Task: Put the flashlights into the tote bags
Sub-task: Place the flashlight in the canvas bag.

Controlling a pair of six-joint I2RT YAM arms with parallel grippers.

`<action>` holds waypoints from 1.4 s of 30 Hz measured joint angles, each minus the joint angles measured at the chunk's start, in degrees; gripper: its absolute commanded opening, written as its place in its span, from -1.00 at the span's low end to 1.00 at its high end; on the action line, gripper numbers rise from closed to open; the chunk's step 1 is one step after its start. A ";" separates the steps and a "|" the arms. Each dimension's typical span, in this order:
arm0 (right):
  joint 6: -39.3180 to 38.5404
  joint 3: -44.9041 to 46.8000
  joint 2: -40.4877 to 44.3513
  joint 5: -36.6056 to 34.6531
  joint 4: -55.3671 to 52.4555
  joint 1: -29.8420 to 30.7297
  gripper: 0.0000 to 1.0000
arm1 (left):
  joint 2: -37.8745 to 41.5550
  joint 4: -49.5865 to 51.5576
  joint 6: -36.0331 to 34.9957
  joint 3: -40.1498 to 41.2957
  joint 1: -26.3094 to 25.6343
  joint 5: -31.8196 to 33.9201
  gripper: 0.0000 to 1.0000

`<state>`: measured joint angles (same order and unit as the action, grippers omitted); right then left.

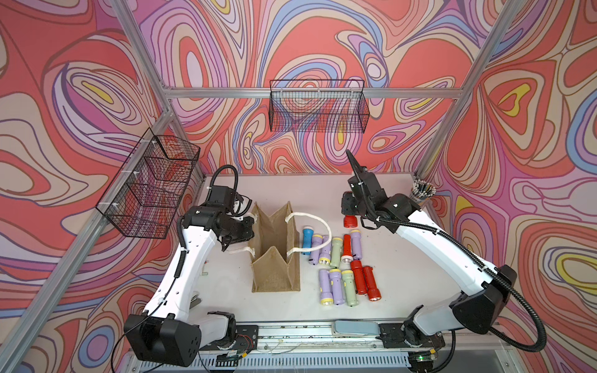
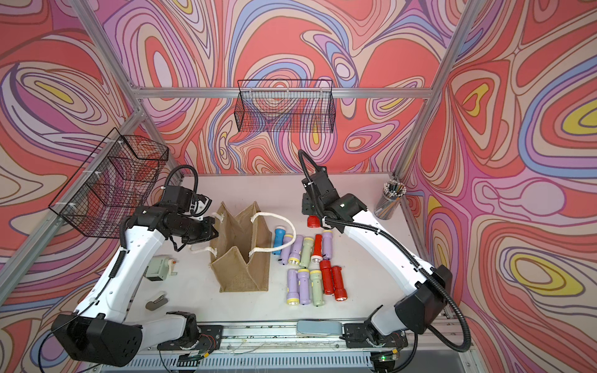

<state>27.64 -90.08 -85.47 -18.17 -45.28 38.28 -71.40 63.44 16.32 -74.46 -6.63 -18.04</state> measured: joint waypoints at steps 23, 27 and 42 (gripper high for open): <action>-13.44 -9.90 -24.13 25.44 37.73 15.50 -0.81 | 2.93 -1.90 2.62 2.34 0.00 -4.76 -1.00; -15.39 -8.04 -25.49 27.76 38.95 16.81 -0.82 | 2.95 -2.14 3.23 2.47 0.07 -4.92 -1.00; -14.97 4.76 -22.99 24.94 35.63 17.40 -0.82 | 2.97 -2.14 4.92 2.47 2.25 -4.46 -1.00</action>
<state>12.67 -85.32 -108.47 6.76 -9.65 55.68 -68.42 61.30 21.23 -71.99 -4.38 -22.50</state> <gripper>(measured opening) 0.381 0.055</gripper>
